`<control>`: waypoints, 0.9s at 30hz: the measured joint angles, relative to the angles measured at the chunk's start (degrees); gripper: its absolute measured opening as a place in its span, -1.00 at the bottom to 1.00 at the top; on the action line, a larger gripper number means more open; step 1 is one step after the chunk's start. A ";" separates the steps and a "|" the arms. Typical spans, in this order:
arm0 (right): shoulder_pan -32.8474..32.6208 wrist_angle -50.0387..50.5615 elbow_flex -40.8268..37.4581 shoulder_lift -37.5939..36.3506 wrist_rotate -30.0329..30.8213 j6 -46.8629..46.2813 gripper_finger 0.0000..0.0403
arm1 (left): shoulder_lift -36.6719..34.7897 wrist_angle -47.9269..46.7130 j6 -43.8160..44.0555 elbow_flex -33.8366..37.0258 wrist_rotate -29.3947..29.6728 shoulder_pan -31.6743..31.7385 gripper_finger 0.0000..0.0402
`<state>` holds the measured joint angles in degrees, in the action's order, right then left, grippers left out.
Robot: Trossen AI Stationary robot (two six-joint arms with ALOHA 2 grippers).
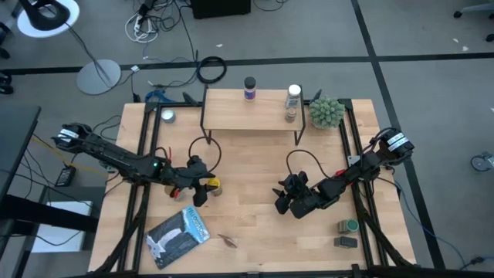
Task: Shelf spices
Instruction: Put the yellow seasoning bottle on the shelf aligned with the other black seasoning bottle
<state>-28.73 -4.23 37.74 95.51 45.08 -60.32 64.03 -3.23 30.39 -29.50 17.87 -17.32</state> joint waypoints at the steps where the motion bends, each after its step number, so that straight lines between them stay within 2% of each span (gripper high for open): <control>1: 0.00 0.00 0.00 0.01 0.01 0.01 -0.07 | 0.08 0.54 -0.01 0.01 -0.01 0.00 0.14; 7: 0.00 -0.08 0.00 0.01 0.00 -0.03 -0.07 | 0.11 6.21 -1.78 0.13 1.95 0.04 0.14; 15: 0.00 -0.20 0.00 0.01 0.00 -0.01 -0.07 | 0.11 6.52 -2.86 0.13 4.28 0.22 0.17; 27: 0.00 -0.20 0.00 0.01 0.00 0.01 -0.07 | 0.11 6.84 -1.49 0.13 4.74 0.94 0.58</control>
<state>-28.73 -4.43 37.74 95.53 45.08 -60.31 64.14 3.61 28.90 -29.36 22.61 -16.38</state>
